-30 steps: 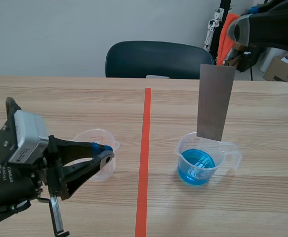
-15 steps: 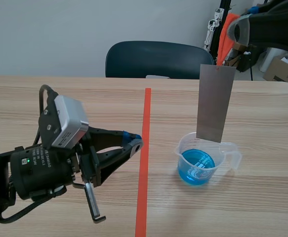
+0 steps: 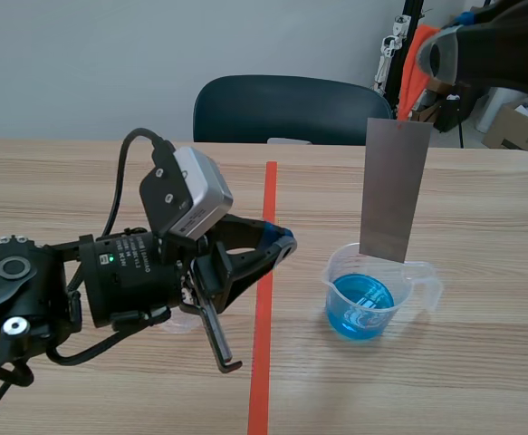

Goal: Do the redox reaction experiment. move the plate over the blue solution

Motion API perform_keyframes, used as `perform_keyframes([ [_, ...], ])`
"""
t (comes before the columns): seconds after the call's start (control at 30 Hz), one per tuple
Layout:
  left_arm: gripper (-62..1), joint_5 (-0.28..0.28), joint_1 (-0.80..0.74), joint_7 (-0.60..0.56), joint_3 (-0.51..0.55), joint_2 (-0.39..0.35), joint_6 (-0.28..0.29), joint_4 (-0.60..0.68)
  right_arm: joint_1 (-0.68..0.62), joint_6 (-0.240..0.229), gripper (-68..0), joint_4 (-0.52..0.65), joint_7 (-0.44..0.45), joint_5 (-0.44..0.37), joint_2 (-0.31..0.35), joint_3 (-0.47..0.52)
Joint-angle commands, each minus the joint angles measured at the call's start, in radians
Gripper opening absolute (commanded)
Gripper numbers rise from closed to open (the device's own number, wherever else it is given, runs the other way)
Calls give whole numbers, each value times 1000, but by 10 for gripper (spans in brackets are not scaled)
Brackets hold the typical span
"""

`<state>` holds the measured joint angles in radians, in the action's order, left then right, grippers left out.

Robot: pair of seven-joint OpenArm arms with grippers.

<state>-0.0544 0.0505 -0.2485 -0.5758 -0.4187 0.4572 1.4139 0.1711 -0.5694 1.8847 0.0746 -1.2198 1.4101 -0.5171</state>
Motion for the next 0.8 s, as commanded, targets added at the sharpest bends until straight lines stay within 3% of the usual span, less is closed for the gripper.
perform_keyframes([
  [0.0,-580,-13,14,29,-7,19,-2,20,20,0,-673,-1,23,-15,14,14],
  [0.4,-580,-17,44,128,-43,75,-11,18,20,0,-673,-1,26,-15,14,14],
  [0.53,-580,-63,50,159,-43,78,-21,18,20,0,-673,-1,26,-15,14,14],
  [0.77,-580,-65,50,179,-43,78,-21,6,20,0,-673,-1,26,-15,14,14],
])
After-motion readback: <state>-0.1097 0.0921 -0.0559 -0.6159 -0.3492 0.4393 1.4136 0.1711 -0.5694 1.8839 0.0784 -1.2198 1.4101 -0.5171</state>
